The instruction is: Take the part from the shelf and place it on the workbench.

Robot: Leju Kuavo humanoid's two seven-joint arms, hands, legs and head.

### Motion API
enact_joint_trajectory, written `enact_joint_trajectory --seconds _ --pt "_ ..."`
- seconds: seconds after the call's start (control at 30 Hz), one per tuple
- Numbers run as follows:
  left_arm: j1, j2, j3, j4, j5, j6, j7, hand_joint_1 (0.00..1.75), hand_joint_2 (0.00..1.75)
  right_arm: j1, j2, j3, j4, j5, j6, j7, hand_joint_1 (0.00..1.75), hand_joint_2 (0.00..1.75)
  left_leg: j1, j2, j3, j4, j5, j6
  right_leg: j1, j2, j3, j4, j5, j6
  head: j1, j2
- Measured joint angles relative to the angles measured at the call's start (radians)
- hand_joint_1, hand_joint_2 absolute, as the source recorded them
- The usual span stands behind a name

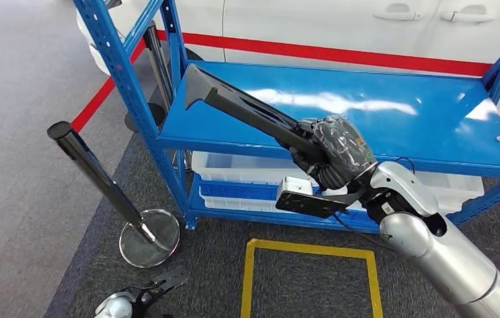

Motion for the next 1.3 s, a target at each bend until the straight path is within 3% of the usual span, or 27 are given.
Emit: enact_joint_trajectory --seconds 0.07,0.13,0.17,0.2,0.27,0.3,0.33,0.4,0.47,0.5,0.53,0.57,0.63,0.67,0.7,0.73,0.77,0.87,0.93,1.0,1.03,1.1,1.17,1.2,1.23,1.27,1.3 --pt "0.000 0.000 0.000 0.000 0.000 0.000 0.000 0.00 1.75 -0.001 0.000 0.000 0.000 0.000 0.000 0.000 1.75 1.75 0.001 -0.002 0.000 0.000 0.001 -0.001 0.000 -0.001 0.000 -0.001 0.001 -0.001 0.000 0.000" --pt "0.003 0.002 0.000 0.002 0.000 0.000 0.000 0.00 1.75 -0.003 0.000 0.000 -0.001 0.000 0.000 0.000 1.75 1.75 -0.002 -0.019 -0.005 -0.009 0.016 -0.010 -0.003 -0.018 -0.001 -0.012 0.012 -0.003 0.000 0.000" --pt "0.005 0.003 0.001 0.003 0.000 0.000 0.000 0.00 1.75 -0.004 0.000 0.000 -0.001 0.000 0.000 -0.001 1.75 1.75 -0.004 -0.010 -0.012 -0.004 0.007 -0.015 -0.007 -0.033 -0.004 -0.023 0.024 -0.007 -0.001 0.000" --pt "0.006 0.003 0.001 0.004 0.000 0.000 0.000 0.00 1.75 -0.005 0.000 0.000 -0.002 0.000 0.000 -0.001 1.75 1.75 0.001 0.017 -0.036 0.063 -0.040 -0.028 -0.012 -0.062 -0.018 -0.032 0.044 -0.009 -0.003 0.000" --pt "0.005 0.002 0.001 0.005 0.000 -0.001 0.000 0.00 1.75 -0.003 0.000 0.000 -0.003 0.000 0.000 -0.001 1.75 1.75 0.026 0.094 -0.029 0.171 -0.106 -0.063 -0.026 -0.128 -0.070 -0.029 0.086 0.000 -0.009 0.000" --pt "0.004 0.002 0.001 0.005 0.000 0.000 0.000 0.00 1.75 -0.003 -0.001 0.000 -0.004 0.000 0.000 -0.001 1.75 1.75 0.041 0.127 0.006 0.183 -0.124 -0.084 -0.031 -0.159 -0.097 -0.018 0.101 0.010 -0.012 0.000" --pt "0.002 0.002 0.001 0.005 0.000 0.000 0.000 0.00 1.75 -0.003 -0.001 0.000 -0.007 0.000 -0.001 0.000 1.75 1.75 0.044 0.149 0.066 0.117 -0.111 -0.097 -0.036 -0.178 -0.116 -0.007 0.109 0.020 -0.016 0.000" --pt "-0.002 0.002 0.001 0.005 0.000 0.000 0.000 0.00 1.75 -0.005 -0.003 0.000 -0.011 0.000 -0.001 -0.001 1.75 1.75 0.037 0.179 0.126 0.021 -0.127 -0.088 -0.036 -0.201 -0.127 0.003 0.118 0.036 -0.025 0.000" --pt "-0.001 0.004 0.002 0.005 0.000 0.001 0.000 0.00 1.75 -0.006 -0.004 -0.001 -0.013 0.000 -0.001 -0.001 1.75 1.75 0.027 0.167 0.117 0.008 -0.127 -0.059 -0.035 -0.222 -0.125 -0.004 0.132 0.054 -0.028 0.000" --pt "0.001 0.005 0.002 0.006 0.000 0.001 0.000 0.00 1.75 -0.005 -0.004 -0.001 -0.013 0.000 -0.001 -0.001 1.75 1.75 0.026 0.158 0.112 0.002 -0.119 -0.045 -0.039 -0.225 -0.125 -0.006 0.135 0.064 -0.028 0.000" --pt "0.003 0.005 0.002 0.006 0.000 0.001 0.000 0.00 1.75 -0.005 -0.004 -0.001 -0.012 0.000 -0.001 -0.001 1.75 1.75 0.025 0.148 0.105 -0.004 -0.106 -0.031 -0.042 -0.208 -0.129 -0.001 0.122 0.071 -0.027 0.000" --pt "0.004 0.005 0.002 0.006 0.000 0.001 0.000 0.00 1.75 -0.004 -0.004 -0.001 -0.012 0.000 -0.001 -0.001 1.75 1.75 0.024 0.139 0.097 -0.010 -0.092 -0.019 -0.044 -0.181 -0.138 0.020 0.092 0.073 -0.025 0.000" --pt "0.000 0.004 0.002 0.006 0.000 0.001 0.000 0.00 1.75 -0.004 -0.006 -0.001 -0.011 0.000 0.000 -0.001 1.75 1.75 0.018 0.118 0.073 -0.016 -0.065 -0.001 -0.036 -0.113 -0.168 0.120 -0.011 0.064 -0.023 0.000" --pt "-0.003 0.004 0.002 0.006 0.000 0.001 0.000 0.00 1.75 -0.004 -0.006 -0.001 -0.010 0.000 0.000 -0.001 1.75 1.75 0.013 0.106 0.059 -0.015 -0.054 0.005 -0.029 -0.096 -0.180 0.182 -0.054 0.057 -0.023 0.000" --pt "-0.005 0.003 0.002 0.006 0.000 0.001 0.000 0.00 1.75 -0.003 -0.006 -0.001 -0.010 0.000 0.000 -0.001 1.75 1.75 0.007 0.092 0.046 -0.014 -0.042 0.011 -0.022 -0.086 -0.184 0.229 -0.078 0.050 -0.023 0.000" --pt "-0.006 0.003 0.002 0.006 0.000 0.001 0.000 0.00 1.75 -0.001 -0.006 -0.001 -0.009 0.000 0.000 0.000 1.75 1.75 0.000 0.078 0.033 -0.012 -0.032 0.014 -0.016 -0.079 -0.174 0.247 -0.080 0.042 -0.023 0.000" --pt "-0.005 0.003 0.002 0.006 0.000 0.001 0.000 0.00 1.75 0.001 -0.006 -0.001 -0.009 0.000 0.000 0.000 1.75 1.75 -0.006 0.063 0.020 -0.011 -0.022 0.017 -0.010 -0.074 -0.147 0.229 -0.064 0.031 -0.024 0.000" --pt "-0.003 0.000 0.002 0.006 0.000 0.000 0.000 0.00 1.75 -0.001 -0.006 -0.001 -0.010 0.000 -0.001 0.000 1.75 1.75 -0.018 0.025 -0.012 -0.006 0.006 0.018 0.006 -0.027 -0.024 0.055 -0.019 -0.007 -0.026 0.000" --pt "-0.003 -0.002 0.002 0.007 0.000 0.000 0.000 0.00 1.75 -0.004 -0.006 -0.001 -0.012 0.000 -0.001 -0.001 1.75 1.75 -0.017 0.005 -0.022 -0.006 0.025 0.012 0.009 -0.010 0.003 0.001 -0.015 -0.014 -0.026 0.000" --pt "0.000 0.001 0.003 0.007 0.000 0.000 0.000 0.00 1.75 -0.004 -0.006 -0.001 -0.012 0.000 -0.001 -0.001 1.75 1.75 -0.016 -0.017 -0.028 -0.011 0.041 0.002 0.004 -0.034 0.000 -0.007 0.002 -0.012 -0.024 0.000" --pt "0.003 0.001 0.003 0.007 0.000 0.000 0.000 0.00 1.75 -0.004 -0.005 -0.001 -0.012 0.000 0.000 -0.001 1.75 1.75 -0.018 -0.012 -0.033 -0.007 0.036 -0.003 0.000 -0.048 -0.002 -0.012 0.011 -0.014 -0.024 0.000" --pt "0.006 0.002 0.003 0.008 0.000 0.000 0.000 0.00 1.75 -0.005 -0.005 -0.001 -0.012 0.000 0.000 -0.001 1.75 1.75 -0.018 0.036 -0.062 0.057 -0.028 -0.018 -0.011 -0.075 -0.013 -0.023 0.031 -0.020 -0.028 0.000" --pt "0.004 0.001 0.003 0.009 0.000 0.000 0.000 0.00 1.75 -0.004 -0.005 -0.001 -0.012 0.000 -0.001 -0.001 1.75 1.75 -0.006 0.090 -0.102 0.189 -0.120 -0.036 -0.012 -0.097 -0.032 -0.024 0.047 -0.017 -0.034 0.000" --pt "0.003 0.001 0.003 0.009 0.000 0.000 0.000 0.00 1.75 -0.003 -0.005 -0.001 -0.012 0.000 0.000 -0.001 1.75 1.75 0.004 0.100 -0.114 0.247 -0.144 -0.044 -0.015 -0.109 -0.043 -0.022 0.053 -0.013 -0.035 0.000" --pt "0.002 0.001 0.003 0.009 0.000 0.000 0.000 0.00 1.75 -0.002 -0.005 -0.001 -0.012 0.000 0.000 -0.001 1.75 1.75 0.012 0.105 -0.110 0.277 -0.148 -0.052 -0.018 -0.121 -0.053 -0.019 0.058 -0.008 -0.035 0.000" --pt "0.003 0.001 0.003 0.009 0.000 0.000 0.000 0.00 1.75 -0.001 -0.005 -0.001 -0.012 0.000 0.000 -0.001 1.75 1.75 0.019 0.108 -0.087 0.271 -0.136 -0.059 -0.022 -0.132 -0.062 -0.016 0.062 -0.003 -0.035 0.000" --pt "0.003 0.001 0.003 0.009 0.000 0.000 0.000 0.00 1.75 0.000 -0.005 -0.001 -0.012 0.000 0.000 -0.001 1.75 1.75 0.024 0.113 -0.043 0.224 -0.116 -0.064 -0.026 -0.143 -0.069 -0.013 0.065 0.002 -0.035 0.000"
